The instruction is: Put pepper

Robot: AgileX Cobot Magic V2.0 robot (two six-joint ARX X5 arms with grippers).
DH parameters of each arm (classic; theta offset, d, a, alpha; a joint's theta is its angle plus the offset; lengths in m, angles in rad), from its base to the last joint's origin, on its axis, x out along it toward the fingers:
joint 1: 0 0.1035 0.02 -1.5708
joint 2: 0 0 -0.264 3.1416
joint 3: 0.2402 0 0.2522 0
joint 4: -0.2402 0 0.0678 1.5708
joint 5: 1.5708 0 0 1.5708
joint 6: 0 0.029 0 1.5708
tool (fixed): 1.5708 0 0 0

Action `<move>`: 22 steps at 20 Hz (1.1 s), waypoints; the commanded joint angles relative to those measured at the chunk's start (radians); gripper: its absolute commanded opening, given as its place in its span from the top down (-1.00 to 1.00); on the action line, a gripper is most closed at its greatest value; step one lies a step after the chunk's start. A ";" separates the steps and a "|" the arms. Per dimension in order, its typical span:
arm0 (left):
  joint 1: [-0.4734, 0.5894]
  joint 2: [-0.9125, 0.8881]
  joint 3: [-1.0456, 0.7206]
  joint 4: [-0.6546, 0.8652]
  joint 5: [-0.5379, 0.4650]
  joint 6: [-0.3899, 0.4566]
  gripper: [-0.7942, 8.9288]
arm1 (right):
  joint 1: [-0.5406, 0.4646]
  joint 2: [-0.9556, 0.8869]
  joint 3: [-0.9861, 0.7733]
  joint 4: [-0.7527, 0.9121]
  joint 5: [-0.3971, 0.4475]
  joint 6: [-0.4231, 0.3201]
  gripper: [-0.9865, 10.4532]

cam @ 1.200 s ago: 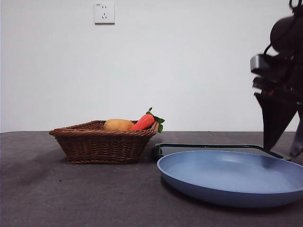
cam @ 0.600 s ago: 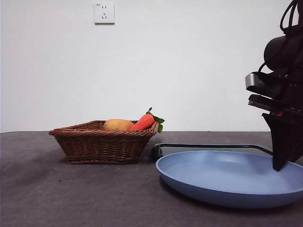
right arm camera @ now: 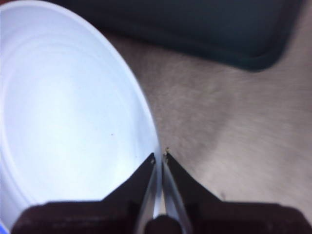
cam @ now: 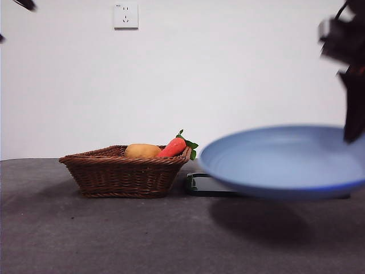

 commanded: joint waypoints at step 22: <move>-0.276 1.088 0.665 -0.090 -0.417 -0.230 0.09 | -0.057 -0.371 0.052 -0.080 -0.004 0.014 0.82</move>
